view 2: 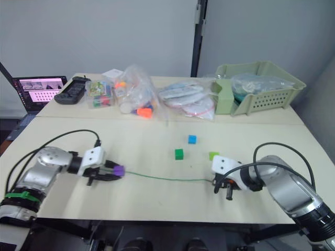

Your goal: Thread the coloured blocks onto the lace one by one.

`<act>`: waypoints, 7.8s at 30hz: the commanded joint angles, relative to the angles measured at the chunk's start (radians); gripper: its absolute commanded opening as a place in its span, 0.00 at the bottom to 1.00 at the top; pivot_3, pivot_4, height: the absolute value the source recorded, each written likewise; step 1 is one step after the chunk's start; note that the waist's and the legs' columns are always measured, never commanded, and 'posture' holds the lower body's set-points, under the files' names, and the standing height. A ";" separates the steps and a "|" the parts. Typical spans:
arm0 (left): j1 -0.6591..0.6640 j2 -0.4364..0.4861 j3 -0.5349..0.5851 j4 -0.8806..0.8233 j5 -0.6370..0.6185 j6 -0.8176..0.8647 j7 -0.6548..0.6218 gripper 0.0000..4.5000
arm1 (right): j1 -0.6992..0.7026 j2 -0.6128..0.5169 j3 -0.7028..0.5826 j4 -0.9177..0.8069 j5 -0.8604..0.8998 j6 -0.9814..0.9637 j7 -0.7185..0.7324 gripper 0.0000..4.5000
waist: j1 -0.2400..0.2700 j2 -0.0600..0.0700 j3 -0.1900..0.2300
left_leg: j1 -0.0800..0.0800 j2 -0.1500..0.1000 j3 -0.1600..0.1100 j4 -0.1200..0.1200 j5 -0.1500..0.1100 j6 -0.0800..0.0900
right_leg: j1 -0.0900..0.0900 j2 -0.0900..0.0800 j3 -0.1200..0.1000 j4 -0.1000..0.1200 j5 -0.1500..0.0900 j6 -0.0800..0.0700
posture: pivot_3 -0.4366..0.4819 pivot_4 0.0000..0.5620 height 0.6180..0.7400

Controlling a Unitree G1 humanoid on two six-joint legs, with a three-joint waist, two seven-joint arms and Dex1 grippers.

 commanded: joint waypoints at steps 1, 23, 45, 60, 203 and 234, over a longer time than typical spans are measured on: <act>-0.027 0.084 0.006 0.189 0.083 -0.138 -0.004 0.30 | 0.005 -0.006 -0.029 -0.016 0.001 -0.016 0.002 0.00 | -0.003 0.000 0.000 | 0.000 0.001 0.000 0.000 0.000 0.000 | 0.000 0.000 0.000 0.000 0.000 0.000 | 0.48 0.27 0.95; -0.336 0.208 0.076 0.498 0.072 -0.001 -0.149 0.99 | -0.026 0.024 -0.034 -0.008 0.010 -0.007 0.008 0.00 | 0.003 -0.003 0.001 | -0.001 0.000 0.003 0.000 0.000 0.000 | -0.002 -0.001 -0.001 0.002 -0.001 -0.001 | 0.48 0.27 0.95; -0.076 -0.427 -0.076 -0.404 -0.170 0.358 0.131 0.99 | -0.145 0.043 0.041 -0.120 0.052 0.122 0.106 0.00 | 0.003 -0.003 0.002 | -0.002 -0.001 -0.002 0.001 0.000 0.000 | -0.001 -0.001 -0.001 0.002 0.001 0.000 | 0.48 0.27 0.95; -0.028 -0.605 -0.203 -0.355 -0.096 0.269 0.181 0.81 | -0.140 0.040 0.035 -0.187 0.098 0.201 0.066 0.00 | 0.002 -0.003 0.002 | -0.001 -0.002 -0.004 0.001 0.000 0.000 | 0.000 -0.001 -0.001 0.001 0.001 0.000 | 0.48 0.27 0.95; -0.051 -0.633 -0.178 -0.203 -0.050 0.196 0.185 0.00 | 0.379 -0.196 -0.482 -0.280 0.381 0.159 -0.153 0.99 | -0.004 0.004 0.001 | 0.003 -0.002 -0.006 -0.001 0.000 0.000 | 0.010 0.001 0.000 -0.007 0.000 0.002 | 0.48 0.27 0.95; -0.051 -0.640 -0.185 -0.214 -0.019 0.202 0.248 0.00 | -0.187 0.004 0.143 0.237 -0.129 -0.183 0.286 0.35 | 0.013 0.003 0.001 | -0.001 -0.003 -0.006 0.000 0.000 0.000 | 0.002 -0.001 0.000 -0.001 0.000 0.002 | 0.48 0.27 0.95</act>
